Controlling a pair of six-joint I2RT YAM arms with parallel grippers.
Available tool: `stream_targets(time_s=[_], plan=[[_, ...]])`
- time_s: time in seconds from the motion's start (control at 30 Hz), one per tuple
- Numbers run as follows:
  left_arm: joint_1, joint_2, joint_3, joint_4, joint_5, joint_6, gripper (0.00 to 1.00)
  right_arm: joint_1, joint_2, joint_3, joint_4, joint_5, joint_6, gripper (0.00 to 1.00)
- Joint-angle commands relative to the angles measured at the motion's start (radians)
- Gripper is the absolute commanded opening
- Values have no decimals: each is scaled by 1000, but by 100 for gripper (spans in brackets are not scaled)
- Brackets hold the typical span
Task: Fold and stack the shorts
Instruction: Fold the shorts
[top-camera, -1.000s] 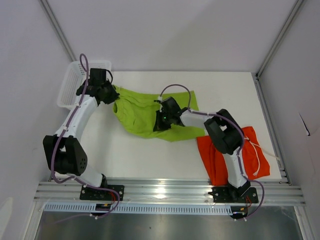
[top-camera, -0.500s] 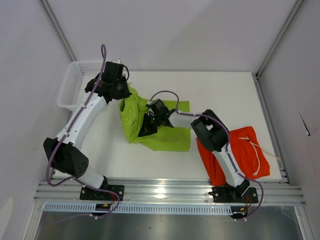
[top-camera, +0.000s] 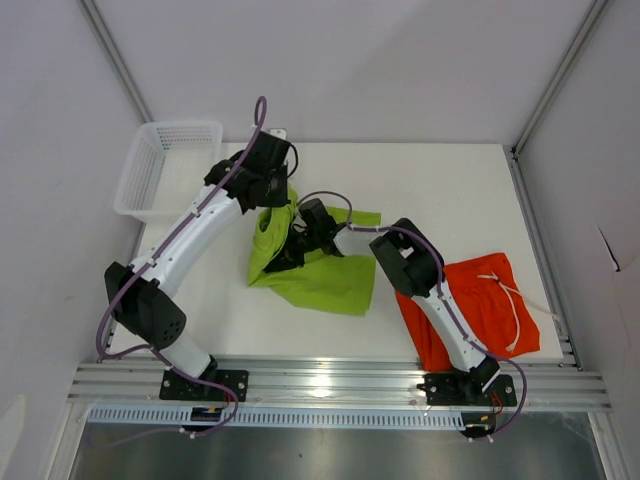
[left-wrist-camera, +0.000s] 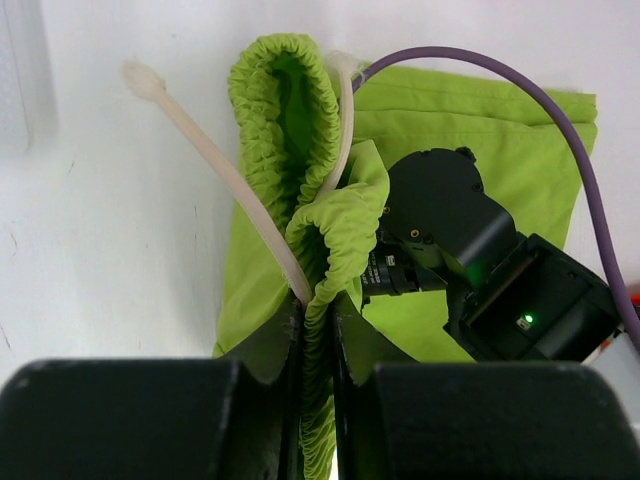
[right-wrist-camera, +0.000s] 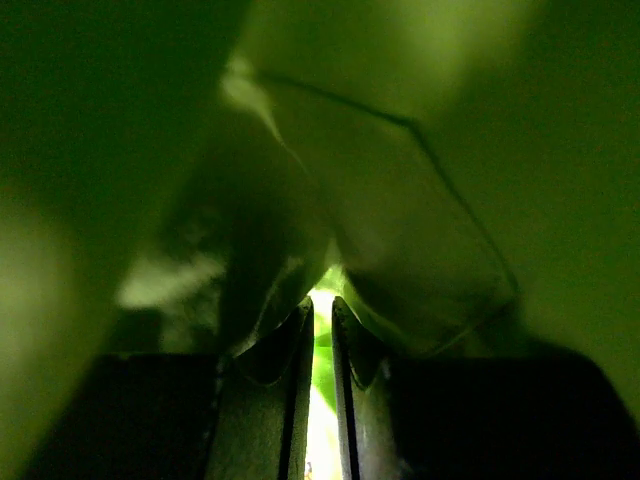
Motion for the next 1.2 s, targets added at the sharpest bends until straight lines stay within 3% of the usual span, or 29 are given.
stream_targets(time_s=[0.0,0.23,0.33,0.47,0.7,0.93,1.17], plan=[[-25,17,70,-1,-37,33,0,-27,38,10,104,-84,125,15],[-22,63,136,-27,-107,65,0,-47,-22,42,40,-80,97,21],[0,85,187,-58,-127,77,0,-67,-69,102,-187,-16,-9,30],[3,100,230,-73,-132,85,0,-102,-122,84,-264,27,-59,34],[3,126,242,-103,-169,82,0,-197,-315,-88,-345,129,-176,39],[-26,140,231,-106,-233,54,0,-327,-591,-305,-508,348,-398,66],[-74,171,251,-115,-275,33,0,-410,-715,-413,-622,566,-519,67]])
